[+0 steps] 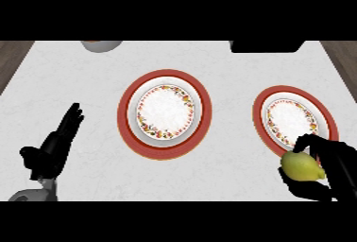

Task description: Pick the lemon from the plate and place it in the plate

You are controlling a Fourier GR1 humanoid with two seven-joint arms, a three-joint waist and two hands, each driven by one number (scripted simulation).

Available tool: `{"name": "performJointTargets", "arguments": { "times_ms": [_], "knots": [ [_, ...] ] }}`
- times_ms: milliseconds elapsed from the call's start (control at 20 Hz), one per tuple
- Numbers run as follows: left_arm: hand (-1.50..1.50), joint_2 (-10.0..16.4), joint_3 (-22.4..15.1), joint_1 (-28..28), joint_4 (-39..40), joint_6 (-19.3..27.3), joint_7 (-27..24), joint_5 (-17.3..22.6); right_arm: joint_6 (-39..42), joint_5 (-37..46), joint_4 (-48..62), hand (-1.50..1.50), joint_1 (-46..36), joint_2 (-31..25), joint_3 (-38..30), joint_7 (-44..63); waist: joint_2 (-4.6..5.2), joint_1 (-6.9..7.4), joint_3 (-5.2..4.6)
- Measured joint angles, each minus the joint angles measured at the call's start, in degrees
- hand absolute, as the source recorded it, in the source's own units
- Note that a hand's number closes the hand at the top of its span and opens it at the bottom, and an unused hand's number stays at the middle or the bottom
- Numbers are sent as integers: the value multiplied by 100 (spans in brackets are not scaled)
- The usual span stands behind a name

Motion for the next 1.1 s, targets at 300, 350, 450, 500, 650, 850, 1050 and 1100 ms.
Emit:
{"name": "performJointTargets", "arguments": {
  "times_ms": [300,350,450,500,650,850,1050,1100],
  "knots": [
    [0,-30,25,-75,22,-53,73,-26,195,177,-1242,150,-311,220,140,626,11,29,6],
    [0,-62,17,-56,28,-58,36,-51,202,263,-1313,150,-405,286,213,707,12,38,6],
    [0,-42,67,-159,22,-71,106,-58,461,308,-1527,150,-708,388,357,1024,16,50,8],
    [0,-89,42,-146,-15,-52,137,-88,478,389,-1506,150,-846,481,462,1121,16,58,7],
    [0,-110,47,-121,-201,-63,334,-123,628,511,-1452,150,-1251,697,669,1389,19,72,9],
    [0,-145,87,-20,-279,-133,287,-165,872,717,-1148,150,-1901,958,919,1746,23,86,9],
    [0,-185,150,-121,-118,-156,213,-196,948,879,-547,150,-2542,1379,1240,2005,28,95,9],
    [0,-219,117,-51,-170,-145,198,-228,888,895,-377,150,-2697,1453,1363,2128,27,104,10]
  ]
}}
